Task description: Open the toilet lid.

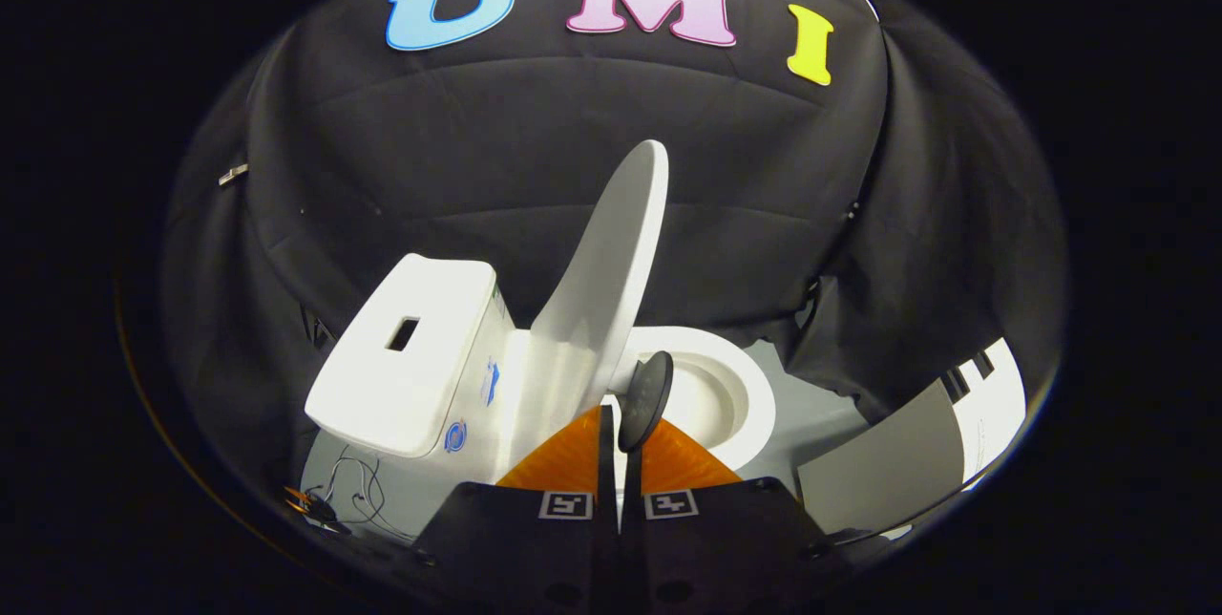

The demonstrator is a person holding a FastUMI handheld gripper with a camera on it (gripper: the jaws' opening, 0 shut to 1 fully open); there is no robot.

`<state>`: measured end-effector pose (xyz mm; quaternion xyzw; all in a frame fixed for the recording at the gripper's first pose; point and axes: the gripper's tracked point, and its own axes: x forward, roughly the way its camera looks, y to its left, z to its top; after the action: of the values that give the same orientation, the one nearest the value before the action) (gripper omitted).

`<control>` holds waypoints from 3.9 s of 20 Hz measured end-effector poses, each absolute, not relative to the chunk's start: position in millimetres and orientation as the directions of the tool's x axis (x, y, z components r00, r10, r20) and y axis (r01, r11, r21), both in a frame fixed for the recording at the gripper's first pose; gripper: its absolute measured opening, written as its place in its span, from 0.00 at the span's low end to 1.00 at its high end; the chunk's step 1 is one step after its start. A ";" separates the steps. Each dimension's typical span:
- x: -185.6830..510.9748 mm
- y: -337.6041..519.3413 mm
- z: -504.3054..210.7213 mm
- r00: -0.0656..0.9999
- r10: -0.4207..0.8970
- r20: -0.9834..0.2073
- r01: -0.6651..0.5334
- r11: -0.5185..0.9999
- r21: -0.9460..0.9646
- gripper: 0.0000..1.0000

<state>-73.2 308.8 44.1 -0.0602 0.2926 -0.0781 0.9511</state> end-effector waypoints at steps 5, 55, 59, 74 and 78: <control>-71.4 340.5 46.4 0.838 -0.200 -0.508 0.109 0.973 -0.204 0.05; -71.1 518.5 35.9 0.905 -0.036 -0.424 -0.126 0.929 -0.348 0.99; -81.0 516.7 75.8 0.926 0.034 -0.375 -0.148 0.949 -0.278 0.99; -45.6 304.4 189.8 0.982 -0.033 -0.185 -0.005 0.980 -0.200 0.99; -25.6 234.9 197.9 0.983 -0.058 -0.175 0.033 0.989 -0.144 0.99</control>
<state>-25.6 234.9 197.9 -0.0703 0.0895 -0.0227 0.9932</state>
